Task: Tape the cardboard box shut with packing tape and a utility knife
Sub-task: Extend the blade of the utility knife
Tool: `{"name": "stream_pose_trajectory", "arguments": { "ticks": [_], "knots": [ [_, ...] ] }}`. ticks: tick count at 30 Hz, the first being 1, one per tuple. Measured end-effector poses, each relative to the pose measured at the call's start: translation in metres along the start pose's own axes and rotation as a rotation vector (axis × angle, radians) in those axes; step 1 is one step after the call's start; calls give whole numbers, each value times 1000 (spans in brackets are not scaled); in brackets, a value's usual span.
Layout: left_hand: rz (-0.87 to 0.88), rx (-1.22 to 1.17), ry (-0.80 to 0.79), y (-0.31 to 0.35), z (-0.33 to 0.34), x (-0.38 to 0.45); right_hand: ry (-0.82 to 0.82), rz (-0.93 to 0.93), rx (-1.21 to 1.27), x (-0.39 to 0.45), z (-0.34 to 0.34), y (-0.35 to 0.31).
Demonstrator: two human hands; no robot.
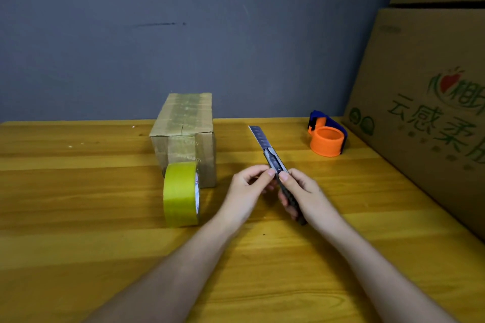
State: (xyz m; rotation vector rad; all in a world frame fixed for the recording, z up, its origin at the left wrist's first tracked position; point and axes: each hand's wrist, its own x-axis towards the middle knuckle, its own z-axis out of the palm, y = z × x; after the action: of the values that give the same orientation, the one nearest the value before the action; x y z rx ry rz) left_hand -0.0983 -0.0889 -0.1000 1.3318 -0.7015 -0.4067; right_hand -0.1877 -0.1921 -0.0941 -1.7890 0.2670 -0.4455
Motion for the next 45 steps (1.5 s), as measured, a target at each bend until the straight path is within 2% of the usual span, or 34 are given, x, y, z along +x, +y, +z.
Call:
{"name": "stream_pose_trajectory", "arguments": {
  "ticks": [7, 12, 15, 20, 25, 29, 35, 39, 42, 45],
  "knots": [
    [-4, 10, -29, 1, 1, -1, 5, -13, -1, -1, -3, -1],
    [-38, 28, 5, 1, -1, 0, -64, -7, 14, 0, -2, 3],
    [-44, 73, -44, 1, -3, -1, -97, -1, 53, 1, 0, 2],
    [52, 465, -8, 20, -1, 3, -56, -15, 126, 0, 0, -7],
    [91, 862, -143, 72, -13, -11, -37, -72, 115, 0, 4, -31],
    [167, 728, -109, 110, -46, -28, -31, -89, 47, 2, 13, -52],
    [169, 436, 66, 122, -114, -40, -35, -65, 6, 4, 41, -70],
    [126, 468, 152, 113, -146, -48, -61, -62, -21, 6, 56, -78],
    [55, 621, 111, 104, -156, -54, -68, -68, -47, 8, 62, -82],
    [-73, 632, -43, 101, -155, -56, -62, -72, -80, 11, 67, -86]
  ]
}}
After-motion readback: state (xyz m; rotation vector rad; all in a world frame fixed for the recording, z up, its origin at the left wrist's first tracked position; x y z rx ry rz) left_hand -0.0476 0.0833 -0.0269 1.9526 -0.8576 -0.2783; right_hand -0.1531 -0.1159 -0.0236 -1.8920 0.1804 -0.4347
